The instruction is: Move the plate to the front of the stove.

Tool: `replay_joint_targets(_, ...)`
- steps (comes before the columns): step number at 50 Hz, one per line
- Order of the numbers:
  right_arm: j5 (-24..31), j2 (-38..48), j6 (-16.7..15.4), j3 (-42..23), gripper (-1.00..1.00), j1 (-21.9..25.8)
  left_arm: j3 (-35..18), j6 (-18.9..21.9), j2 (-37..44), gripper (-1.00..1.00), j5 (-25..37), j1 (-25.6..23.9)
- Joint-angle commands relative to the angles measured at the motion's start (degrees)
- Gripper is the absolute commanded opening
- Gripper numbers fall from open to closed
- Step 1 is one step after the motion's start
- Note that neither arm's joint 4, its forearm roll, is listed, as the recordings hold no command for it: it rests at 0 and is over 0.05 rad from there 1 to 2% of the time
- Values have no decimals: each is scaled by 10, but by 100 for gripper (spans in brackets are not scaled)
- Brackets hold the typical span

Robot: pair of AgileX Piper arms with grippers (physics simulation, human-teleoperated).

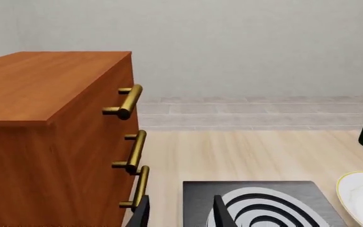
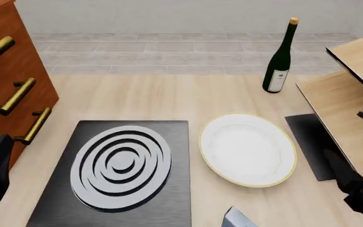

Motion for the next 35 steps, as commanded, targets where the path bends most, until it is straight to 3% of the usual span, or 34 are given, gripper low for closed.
replay_joint_targets(1,11,10,-32,13,100,17,2,0,-1,100,-1,0)
replay_joint_targets(16,31,66,-55,27,100,55,2,-1,-2,100,-3,0)
replay_joint_targets(22,38,78,-78,35,100,61,0,-2,0,100,-4,0)
replay_joint_targets(35,45,129,-88,24,100,82,-6,-2,1,100,1,0)
